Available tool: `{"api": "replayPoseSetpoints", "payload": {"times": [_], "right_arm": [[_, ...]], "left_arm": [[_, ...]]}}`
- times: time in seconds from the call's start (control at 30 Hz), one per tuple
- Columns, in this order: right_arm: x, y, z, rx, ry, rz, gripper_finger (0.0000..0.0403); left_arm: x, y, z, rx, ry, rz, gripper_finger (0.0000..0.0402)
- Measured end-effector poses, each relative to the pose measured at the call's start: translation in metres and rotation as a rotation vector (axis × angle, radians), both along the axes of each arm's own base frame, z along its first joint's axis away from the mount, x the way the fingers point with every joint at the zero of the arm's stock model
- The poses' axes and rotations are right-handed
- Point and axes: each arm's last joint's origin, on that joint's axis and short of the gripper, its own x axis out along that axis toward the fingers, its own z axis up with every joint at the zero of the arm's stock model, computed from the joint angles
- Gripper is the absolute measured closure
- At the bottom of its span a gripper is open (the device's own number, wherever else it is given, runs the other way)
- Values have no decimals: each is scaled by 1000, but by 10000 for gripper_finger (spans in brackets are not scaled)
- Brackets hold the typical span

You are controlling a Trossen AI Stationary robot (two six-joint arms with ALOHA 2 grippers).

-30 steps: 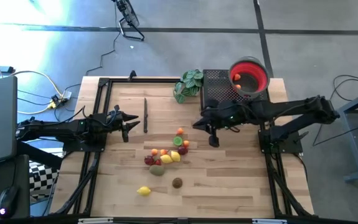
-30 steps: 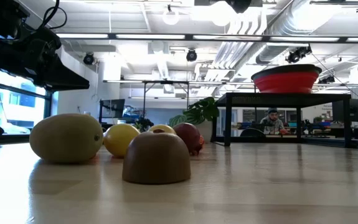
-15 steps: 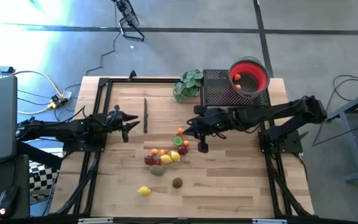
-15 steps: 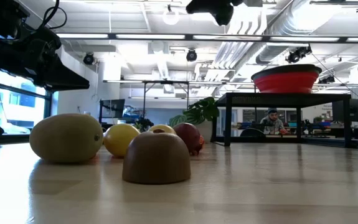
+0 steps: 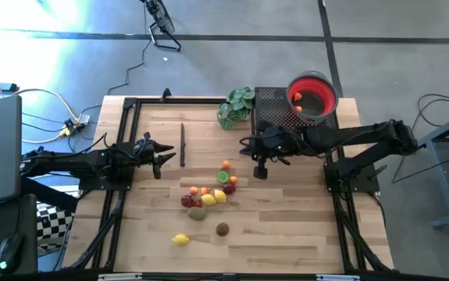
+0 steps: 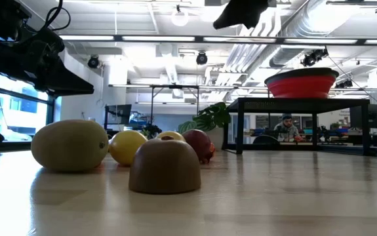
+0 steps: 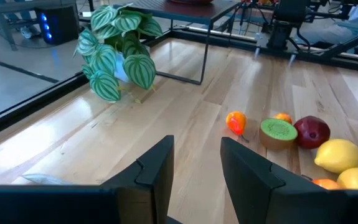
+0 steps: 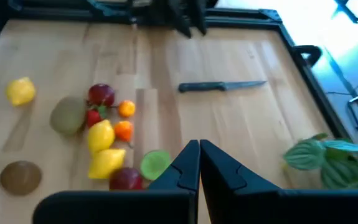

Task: Pick & Place Fruit
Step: Put the orange pear into the red strainer bowl

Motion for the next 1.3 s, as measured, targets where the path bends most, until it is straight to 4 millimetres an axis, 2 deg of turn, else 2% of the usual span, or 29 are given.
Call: {"api": "replayPoseSetpoints", "payload": {"times": [0.27,0.4,0.7,0.77,0.93,1.07,1.2,1.3], "right_arm": [[-13,-27,-1,-5,82,-85,398],[-24,-38,5,22,81,-146,398],[-44,-40,22,16,1,-126,398],[-49,-38,15,31,-36,-89,398],[-59,-36,-29,90,-195,-87,398],[-63,-33,-53,163,-352,-104,398],[-65,-27,-69,176,-400,-80,398],[-67,-24,-74,172,-409,-68,398]], "left_arm": [[0,0,0,0,0,1,274],[0,0,0,-14,-5,4,274],[0,0,1,-21,-17,6,274],[0,0,1,-19,-21,6,274],[0,0,1,-19,-22,6,274],[0,0,1,-19,-24,6,274],[0,0,1,-19,-24,6,274],[0,0,1,-19,-25,7,274]]}}
